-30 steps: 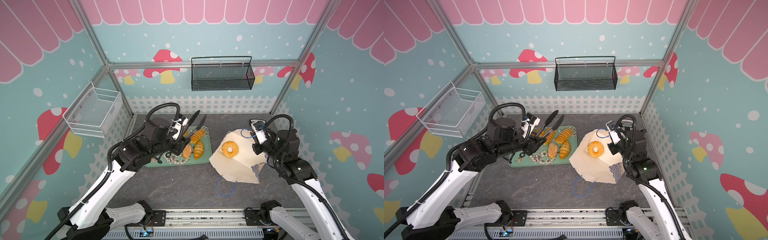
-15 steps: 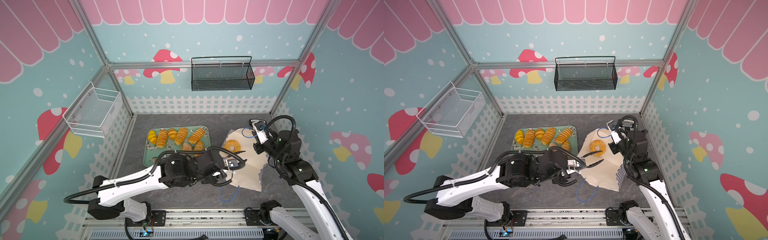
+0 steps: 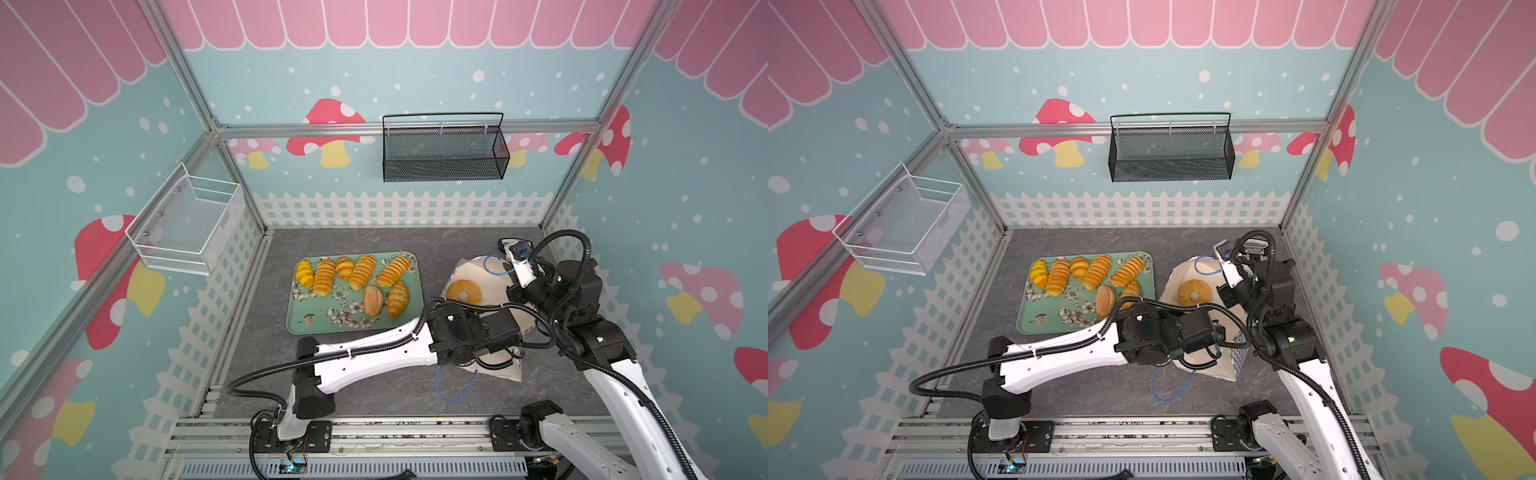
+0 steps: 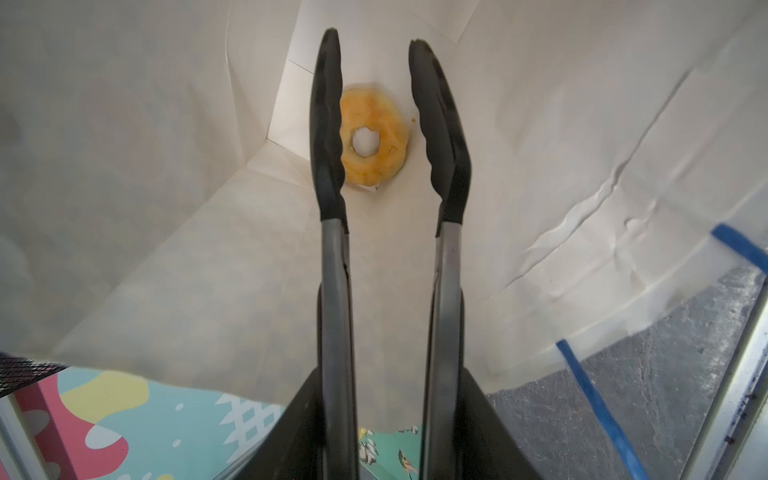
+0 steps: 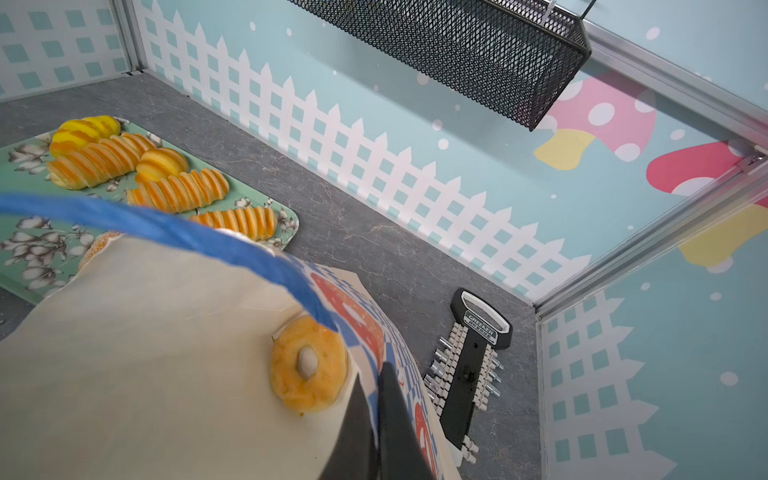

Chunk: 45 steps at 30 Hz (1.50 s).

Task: Take the fake bread out of the paper bag
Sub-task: 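Move the open left tongs back into the paper bag toward the ring bread, then lower the open left tongs deeper into the bag around the ring bread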

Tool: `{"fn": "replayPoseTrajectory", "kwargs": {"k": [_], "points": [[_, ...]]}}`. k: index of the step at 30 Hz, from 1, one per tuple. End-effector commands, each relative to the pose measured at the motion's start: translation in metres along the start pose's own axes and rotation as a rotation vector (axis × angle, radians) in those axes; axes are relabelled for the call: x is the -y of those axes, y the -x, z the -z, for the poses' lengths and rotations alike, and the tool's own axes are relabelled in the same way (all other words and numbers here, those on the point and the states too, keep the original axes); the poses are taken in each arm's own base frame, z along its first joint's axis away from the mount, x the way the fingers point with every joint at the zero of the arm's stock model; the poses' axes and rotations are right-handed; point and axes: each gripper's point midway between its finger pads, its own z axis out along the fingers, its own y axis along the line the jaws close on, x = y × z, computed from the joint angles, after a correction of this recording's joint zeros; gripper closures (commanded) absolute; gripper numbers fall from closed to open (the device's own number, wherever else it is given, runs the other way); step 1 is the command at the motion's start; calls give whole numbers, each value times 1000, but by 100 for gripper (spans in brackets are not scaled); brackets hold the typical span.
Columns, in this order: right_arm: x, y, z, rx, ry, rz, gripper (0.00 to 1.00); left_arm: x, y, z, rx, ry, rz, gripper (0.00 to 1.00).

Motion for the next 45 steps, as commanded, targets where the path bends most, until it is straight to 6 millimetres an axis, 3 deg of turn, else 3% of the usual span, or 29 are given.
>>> {"fn": "replayPoseTrajectory", "kwargs": {"k": [1, 13, 25, 34, 45], "points": [[1, 5, 7, 30, -13, -43, 100, -10, -16, -14, -107, 27, 55, 55], [-6, 9, 8, 65, 25, -132, 100, -37, -25, -61, -180, 1, 376, 55], [-13, 10, 7, 71, 67, -169, 100, -26, -29, -92, -247, 0, 288, 54], [-10, 12, 7, 78, 54, -171, 100, -13, -12, -99, -203, -76, 388, 54], [11, 18, 11, 49, -47, -97, 100, -21, -21, -84, -139, -60, 424, 54]]}}
